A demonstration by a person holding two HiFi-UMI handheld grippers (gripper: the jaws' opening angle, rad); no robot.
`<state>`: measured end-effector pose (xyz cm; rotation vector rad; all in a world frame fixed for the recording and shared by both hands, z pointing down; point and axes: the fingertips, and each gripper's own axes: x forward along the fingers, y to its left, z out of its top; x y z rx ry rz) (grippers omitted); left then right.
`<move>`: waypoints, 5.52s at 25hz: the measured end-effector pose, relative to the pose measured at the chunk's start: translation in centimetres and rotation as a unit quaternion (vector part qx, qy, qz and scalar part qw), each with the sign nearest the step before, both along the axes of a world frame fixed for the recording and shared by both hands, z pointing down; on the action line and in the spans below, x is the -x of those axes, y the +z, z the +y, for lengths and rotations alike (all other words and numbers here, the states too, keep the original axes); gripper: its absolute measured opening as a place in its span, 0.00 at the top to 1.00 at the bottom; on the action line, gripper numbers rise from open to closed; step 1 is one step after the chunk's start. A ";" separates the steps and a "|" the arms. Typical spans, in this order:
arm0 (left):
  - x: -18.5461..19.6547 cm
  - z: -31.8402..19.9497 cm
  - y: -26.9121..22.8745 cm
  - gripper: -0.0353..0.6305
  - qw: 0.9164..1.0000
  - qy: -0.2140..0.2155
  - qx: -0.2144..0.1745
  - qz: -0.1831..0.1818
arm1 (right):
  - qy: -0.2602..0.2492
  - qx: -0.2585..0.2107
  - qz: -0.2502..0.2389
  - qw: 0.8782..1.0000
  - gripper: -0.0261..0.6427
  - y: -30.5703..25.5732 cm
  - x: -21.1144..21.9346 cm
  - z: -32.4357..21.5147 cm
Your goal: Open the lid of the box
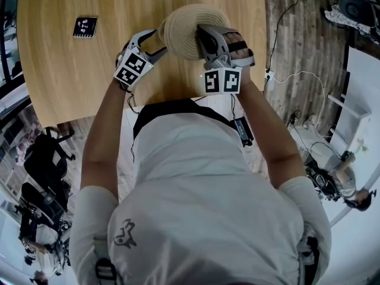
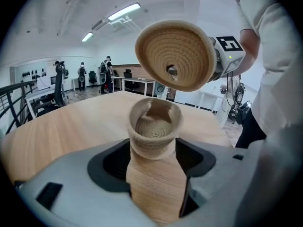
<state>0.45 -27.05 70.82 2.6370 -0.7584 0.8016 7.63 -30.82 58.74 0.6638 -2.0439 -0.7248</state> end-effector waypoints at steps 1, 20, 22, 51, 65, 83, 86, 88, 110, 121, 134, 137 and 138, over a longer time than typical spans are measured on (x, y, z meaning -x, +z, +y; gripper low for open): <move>0.2 0.1 -0.6 0.51 1.000 -0.009 0.000 0.003 | 0.004 0.003 -0.007 1.000 0.89 -0.3 -0.2 0.1; -1.0 2.5 -19.6 0.51 0.970 -0.204 -0.094 0.093 | 0.033 0.090 -0.221 0.970 0.89 -11.8 -4.4 5.2; -1.7 3.0 -21.6 0.51 0.966 -0.211 -0.107 0.105 | 0.036 0.104 -0.253 0.961 0.89 -13.1 -4.8 5.8; -2.7 8.6 -34.8 0.94 0.940 -0.251 -0.178 0.150 | 0.002 0.172 -0.406 0.897 0.89 -22.4 -4.3 8.4; 5.7 14.5 -35.7 0.94 0.948 -0.217 -0.171 0.160 | 0.035 0.148 -0.419 0.895 0.89 -24.3 2.5 14.0; 13.6 24.0 -34.6 0.94 0.958 -0.161 -0.158 0.177 | 0.107 0.116 -0.418 0.895 0.89 -24.0 6.7 23.4; 13.7 24.7 -34.8 0.94 0.957 -0.159 -0.158 0.182 | 0.116 0.117 -0.420 0.892 0.89 -24.1 6.1 24.6; 13.5 25.0 -34.9 0.94 0.957 -0.158 -0.161 0.184 | 0.119 0.119 -0.421 0.891 0.89 -24.0 5.6 25.1; 1.1 33.0 -35.8 0.94 0.951 -0.182 -0.190 0.161 | 0.070 0.156 -0.417 0.893 0.89 -22.8 -5.6 33.1; -4.9 38.1 -35.6 0.94 0.948 -0.202 -0.189 0.159 | 0.049 0.157 -0.425 0.890 0.89 -22.9 -11.6 38.5; -7.8 41.0 -36.0 0.94 0.944 -0.208 -0.200 0.159 | 0.045 0.154 -0.446 0.881 0.89 -22.7 -14.5 42.7; -8.1 41.3 -36.1 0.94 0.944 -0.208 -0.201 0.160 | 0.040 0.155 -0.446 0.881 0.89 -22.7 -14.5 43.3; -8.1 41.3 -36.1 0.94 0.944 -0.208 -0.201 0.161 | 0.038 0.156 -0.447 0.880 0.89 -22.7 -14.4 43.5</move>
